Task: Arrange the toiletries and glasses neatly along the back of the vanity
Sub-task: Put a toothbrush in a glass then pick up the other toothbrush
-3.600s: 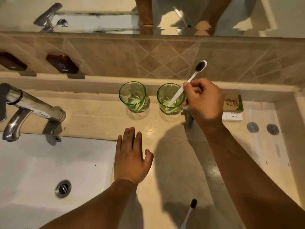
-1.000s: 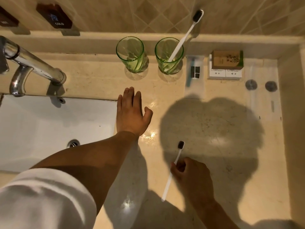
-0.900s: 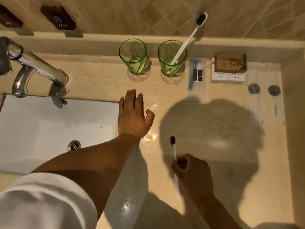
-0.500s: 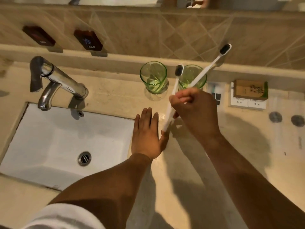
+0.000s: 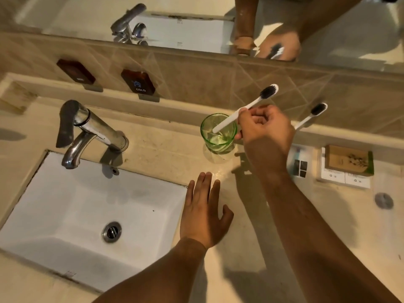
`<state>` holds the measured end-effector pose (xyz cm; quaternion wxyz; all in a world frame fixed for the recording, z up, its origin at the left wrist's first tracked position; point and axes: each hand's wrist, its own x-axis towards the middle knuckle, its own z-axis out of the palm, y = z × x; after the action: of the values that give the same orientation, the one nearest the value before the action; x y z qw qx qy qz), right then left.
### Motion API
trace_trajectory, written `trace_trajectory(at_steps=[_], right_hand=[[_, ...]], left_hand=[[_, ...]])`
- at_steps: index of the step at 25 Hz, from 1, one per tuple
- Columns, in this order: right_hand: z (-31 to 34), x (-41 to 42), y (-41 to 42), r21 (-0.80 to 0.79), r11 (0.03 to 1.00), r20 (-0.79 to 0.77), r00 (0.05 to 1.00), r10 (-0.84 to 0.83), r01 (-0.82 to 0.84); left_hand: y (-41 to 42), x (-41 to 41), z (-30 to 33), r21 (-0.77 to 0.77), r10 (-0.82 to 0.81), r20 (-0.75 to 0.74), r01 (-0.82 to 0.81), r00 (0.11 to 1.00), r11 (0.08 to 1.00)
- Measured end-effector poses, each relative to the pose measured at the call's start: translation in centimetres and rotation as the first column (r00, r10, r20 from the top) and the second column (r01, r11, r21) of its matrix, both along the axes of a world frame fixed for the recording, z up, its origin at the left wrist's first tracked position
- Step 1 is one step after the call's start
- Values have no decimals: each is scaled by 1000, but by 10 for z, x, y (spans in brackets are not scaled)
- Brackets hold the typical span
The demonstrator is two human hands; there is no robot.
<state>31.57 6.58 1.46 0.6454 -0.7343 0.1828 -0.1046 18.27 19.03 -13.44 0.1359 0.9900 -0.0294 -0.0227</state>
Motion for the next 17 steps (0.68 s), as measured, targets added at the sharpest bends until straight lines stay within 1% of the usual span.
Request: trace_trajectory(at_steps=[3, 5, 7, 11, 17], right_hand=[[-14, 5, 5, -121, 992, -61, 998, 30, -38], [-22, 10, 4, -161, 984, -109, 992, 59, -76], [-27, 15, 4, -192, 977, -126, 990, 69, -93], [-31, 19, 7, -210, 972, -143, 987, 71, -101], [-28, 30, 2, -212, 970, -263, 963, 60, -118]], left_hand=[[1, -1, -3, -7, 3, 12, -3, 1000, 1000], [-2, 1, -3, -15, -6, 16, 6, 1000, 1000], [-4, 2, -3, -22, -9, 3, 9, 1000, 1000], [-3, 3, -2, -18, 2, -32, -3, 999, 1000], [-3, 3, -3, -22, 5, -41, -6, 999, 1000]])
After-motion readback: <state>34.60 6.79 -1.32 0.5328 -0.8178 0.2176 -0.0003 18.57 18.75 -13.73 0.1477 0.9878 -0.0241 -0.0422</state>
